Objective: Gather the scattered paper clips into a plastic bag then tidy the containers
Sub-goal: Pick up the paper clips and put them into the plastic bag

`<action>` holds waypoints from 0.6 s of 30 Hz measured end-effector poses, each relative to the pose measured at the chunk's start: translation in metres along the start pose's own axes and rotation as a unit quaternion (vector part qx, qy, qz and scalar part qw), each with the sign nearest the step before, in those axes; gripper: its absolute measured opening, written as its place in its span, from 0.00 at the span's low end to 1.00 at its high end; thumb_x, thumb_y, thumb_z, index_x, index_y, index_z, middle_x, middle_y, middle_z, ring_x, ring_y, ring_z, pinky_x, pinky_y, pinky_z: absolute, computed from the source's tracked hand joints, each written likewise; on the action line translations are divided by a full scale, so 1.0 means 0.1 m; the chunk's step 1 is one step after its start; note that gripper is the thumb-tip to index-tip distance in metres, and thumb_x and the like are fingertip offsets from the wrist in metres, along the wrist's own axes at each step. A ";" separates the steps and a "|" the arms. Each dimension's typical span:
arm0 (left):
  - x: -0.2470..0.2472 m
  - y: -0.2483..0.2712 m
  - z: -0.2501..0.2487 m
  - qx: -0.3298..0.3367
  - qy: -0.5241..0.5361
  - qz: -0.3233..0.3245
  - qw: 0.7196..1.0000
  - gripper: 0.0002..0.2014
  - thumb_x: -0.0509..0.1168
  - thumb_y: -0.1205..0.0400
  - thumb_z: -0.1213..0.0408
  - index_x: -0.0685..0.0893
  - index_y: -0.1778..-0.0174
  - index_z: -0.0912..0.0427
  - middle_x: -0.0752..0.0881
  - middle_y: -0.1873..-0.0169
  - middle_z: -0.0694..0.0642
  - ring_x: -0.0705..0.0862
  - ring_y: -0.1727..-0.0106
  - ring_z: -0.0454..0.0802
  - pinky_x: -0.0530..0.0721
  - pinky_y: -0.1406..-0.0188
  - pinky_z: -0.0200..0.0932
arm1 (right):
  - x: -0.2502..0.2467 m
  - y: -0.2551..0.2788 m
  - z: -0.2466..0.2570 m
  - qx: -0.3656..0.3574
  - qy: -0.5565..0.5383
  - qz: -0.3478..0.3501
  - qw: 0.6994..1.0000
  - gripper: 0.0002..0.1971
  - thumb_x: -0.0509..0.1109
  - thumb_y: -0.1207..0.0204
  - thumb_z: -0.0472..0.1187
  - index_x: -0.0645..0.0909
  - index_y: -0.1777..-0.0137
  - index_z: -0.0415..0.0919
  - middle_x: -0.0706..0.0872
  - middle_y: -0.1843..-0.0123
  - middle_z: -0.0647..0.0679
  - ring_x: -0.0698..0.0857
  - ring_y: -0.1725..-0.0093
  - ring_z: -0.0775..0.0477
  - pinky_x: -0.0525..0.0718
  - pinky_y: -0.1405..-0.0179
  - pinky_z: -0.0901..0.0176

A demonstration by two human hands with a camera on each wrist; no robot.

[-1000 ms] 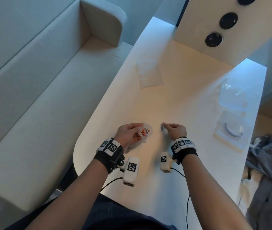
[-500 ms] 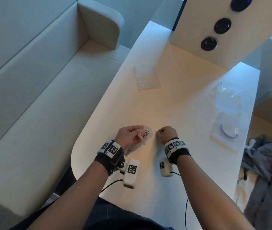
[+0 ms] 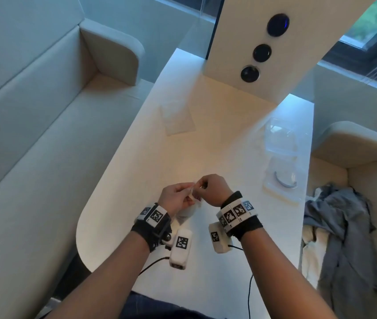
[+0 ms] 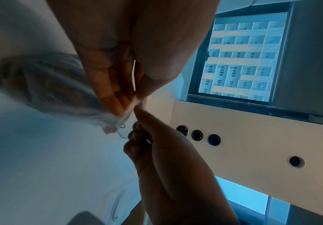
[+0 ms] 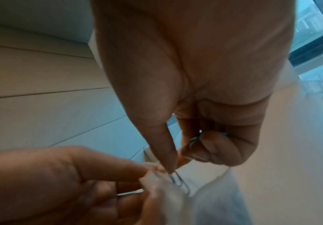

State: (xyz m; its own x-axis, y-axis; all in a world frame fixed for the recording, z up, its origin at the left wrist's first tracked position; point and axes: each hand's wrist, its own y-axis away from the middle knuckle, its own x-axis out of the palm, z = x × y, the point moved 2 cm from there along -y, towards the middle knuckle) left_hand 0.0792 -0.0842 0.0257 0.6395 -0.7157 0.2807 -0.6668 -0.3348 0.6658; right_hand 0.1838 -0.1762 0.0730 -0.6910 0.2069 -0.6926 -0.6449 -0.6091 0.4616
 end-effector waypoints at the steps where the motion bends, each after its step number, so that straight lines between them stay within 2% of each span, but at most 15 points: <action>1: 0.03 0.01 0.01 0.000 0.000 0.003 1.000 0.09 0.65 0.17 0.73 0.87 0.43 0.68 0.89 0.59 0.63 0.85 0.64 0.49 0.87 0.63 0.37 | 0.01 0.02 -0.01 0.015 -0.009 -0.009 1.000 0.09 0.71 0.26 0.41 0.90 0.62 0.38 0.91 0.66 0.48 0.86 0.67 0.53 0.85 0.62 0.60; 4: 0.08 0.04 0.03 0.005 -0.006 0.008 1.000 0.08 0.65 0.18 0.73 0.88 0.46 0.65 0.89 0.54 0.65 0.87 0.59 0.52 0.88 0.62 0.38 | -0.03 0.10 -0.05 0.053 -0.033 -0.020 0.998 0.08 0.72 0.26 0.40 0.91 0.58 0.39 0.92 0.61 0.45 0.86 0.64 0.53 0.86 0.57 0.60; 7: 0.11 0.07 0.05 0.008 -0.019 0.009 1.000 0.08 0.65 0.17 0.73 0.89 0.47 0.65 0.89 0.52 0.66 0.86 0.57 0.53 0.88 0.51 0.46 | -0.04 0.16 -0.12 0.097 -0.079 -0.005 0.992 0.08 0.74 0.28 0.36 0.88 0.50 0.40 0.91 0.54 0.43 0.88 0.54 0.48 0.88 0.50 0.55; 9: 0.12 0.09 0.06 0.008 -0.025 0.011 1.000 0.08 0.65 0.17 0.74 0.89 0.48 0.66 0.89 0.53 0.66 0.86 0.56 0.55 0.87 0.46 0.50 | -0.03 0.18 -0.16 0.108 -0.086 -0.011 0.990 0.11 0.74 0.29 0.34 0.85 0.46 0.43 0.90 0.50 0.43 0.89 0.50 0.46 0.88 0.50 0.55; 10: 0.13 0.10 0.07 0.010 -0.030 0.013 0.999 0.09 0.64 0.17 0.74 0.88 0.47 0.67 0.88 0.54 0.65 0.85 0.56 0.54 0.87 0.48 0.48 | -0.03 0.19 -0.18 0.106 -0.084 -0.017 0.991 0.12 0.73 0.29 0.33 0.84 0.46 0.43 0.91 0.50 0.43 0.89 0.50 0.47 0.88 0.51 0.55; 13: 0.13 0.12 0.07 0.019 -0.041 0.016 0.999 0.09 0.63 0.17 0.75 0.89 0.48 0.66 0.88 0.58 0.62 0.84 0.60 0.53 0.88 0.54 0.42 | -0.02 0.24 -0.20 0.101 -0.118 -0.036 0.987 0.14 0.77 0.32 0.29 0.84 0.47 0.40 0.92 0.56 0.43 0.91 0.56 0.48 0.90 0.55 0.56; 15: 0.12 0.14 0.07 0.022 -0.043 0.018 0.999 0.09 0.63 0.17 0.74 0.89 0.52 0.62 0.88 0.61 0.61 0.85 0.63 0.50 0.87 0.54 0.42 | -0.01 0.27 -0.20 0.094 -0.147 -0.058 0.983 0.15 0.82 0.37 0.28 0.83 0.53 0.38 0.92 0.61 0.42 0.92 0.62 0.48 0.92 0.58 0.52; 18: 0.10 0.13 0.07 0.024 -0.061 0.021 0.998 0.10 0.62 0.16 0.74 0.89 0.49 0.65 0.86 0.67 0.57 0.83 0.71 0.45 0.87 0.57 0.41 | -0.02 0.31 -0.21 0.061 -0.134 -0.082 0.986 0.12 0.83 0.39 0.29 0.83 0.62 0.36 0.90 0.66 0.42 0.90 0.71 0.49 0.92 0.66 0.53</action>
State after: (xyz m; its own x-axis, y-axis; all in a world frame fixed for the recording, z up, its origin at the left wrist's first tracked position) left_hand 0.0735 -0.1001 0.0322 0.5618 -0.7976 0.2194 -0.7113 -0.3304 0.6204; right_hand 0.1719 -0.2115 0.0772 -0.6243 0.5000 -0.6002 -0.7790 -0.4563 0.4301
